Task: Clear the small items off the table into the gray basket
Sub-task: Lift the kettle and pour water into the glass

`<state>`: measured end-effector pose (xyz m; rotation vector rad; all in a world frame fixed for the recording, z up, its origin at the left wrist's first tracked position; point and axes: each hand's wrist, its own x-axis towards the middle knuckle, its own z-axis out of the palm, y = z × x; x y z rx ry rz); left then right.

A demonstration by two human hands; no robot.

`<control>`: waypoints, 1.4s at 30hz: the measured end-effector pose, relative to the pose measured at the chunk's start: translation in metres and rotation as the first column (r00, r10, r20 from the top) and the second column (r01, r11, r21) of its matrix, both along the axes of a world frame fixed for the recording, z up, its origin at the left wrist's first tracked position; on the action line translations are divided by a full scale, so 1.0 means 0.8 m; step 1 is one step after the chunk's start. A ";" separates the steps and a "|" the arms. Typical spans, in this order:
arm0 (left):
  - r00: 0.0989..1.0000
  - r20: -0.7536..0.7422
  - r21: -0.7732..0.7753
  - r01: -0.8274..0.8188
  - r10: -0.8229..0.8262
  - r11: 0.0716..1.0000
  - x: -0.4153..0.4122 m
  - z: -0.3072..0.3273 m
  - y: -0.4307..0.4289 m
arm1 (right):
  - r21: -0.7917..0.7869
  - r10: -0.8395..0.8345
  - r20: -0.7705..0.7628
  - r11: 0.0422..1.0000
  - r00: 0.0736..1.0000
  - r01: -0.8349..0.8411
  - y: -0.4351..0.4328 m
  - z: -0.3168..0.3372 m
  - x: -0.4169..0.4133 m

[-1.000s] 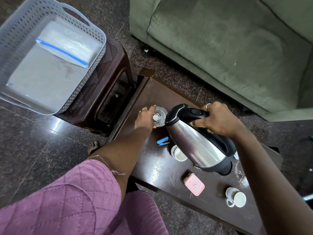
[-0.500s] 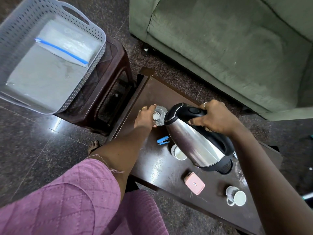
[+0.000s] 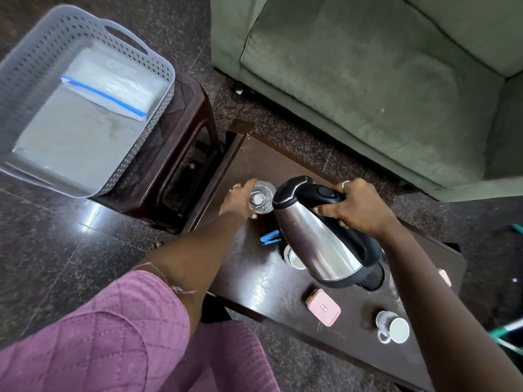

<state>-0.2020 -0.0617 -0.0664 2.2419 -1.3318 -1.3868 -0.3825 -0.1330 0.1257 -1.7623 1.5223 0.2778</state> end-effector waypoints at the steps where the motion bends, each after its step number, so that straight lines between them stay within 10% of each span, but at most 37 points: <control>1: 1.000 -0.005 0.004 0.006 -0.006 1.000 0.003 0.001 0.003 | -0.008 -0.016 0.002 1.000 1.000 0.016 0.002 0.000 -0.003; 15: 0.995 -0.037 -0.181 -0.098 0.092 0.979 0.088 0.022 0.078 | -0.186 -0.357 0.229 0.897 0.906 0.400 0.078 0.014 -0.023; 26: 0.853 0.173 -0.657 -0.272 0.492 0.703 0.272 0.078 0.111 | -0.089 -0.260 0.685 0.897 0.680 0.432 0.093 0.042 0.156; 33: 0.577 0.158 -0.595 -0.592 0.802 0.543 0.391 0.081 0.156 | 0.008 -0.204 0.864 0.919 0.460 0.394 0.100 0.026 0.299; 42: 0.611 0.159 -0.490 -0.633 0.776 0.599 0.426 0.036 0.194 | -0.023 -0.125 0.903 0.941 0.411 0.338 0.115 -0.032 0.467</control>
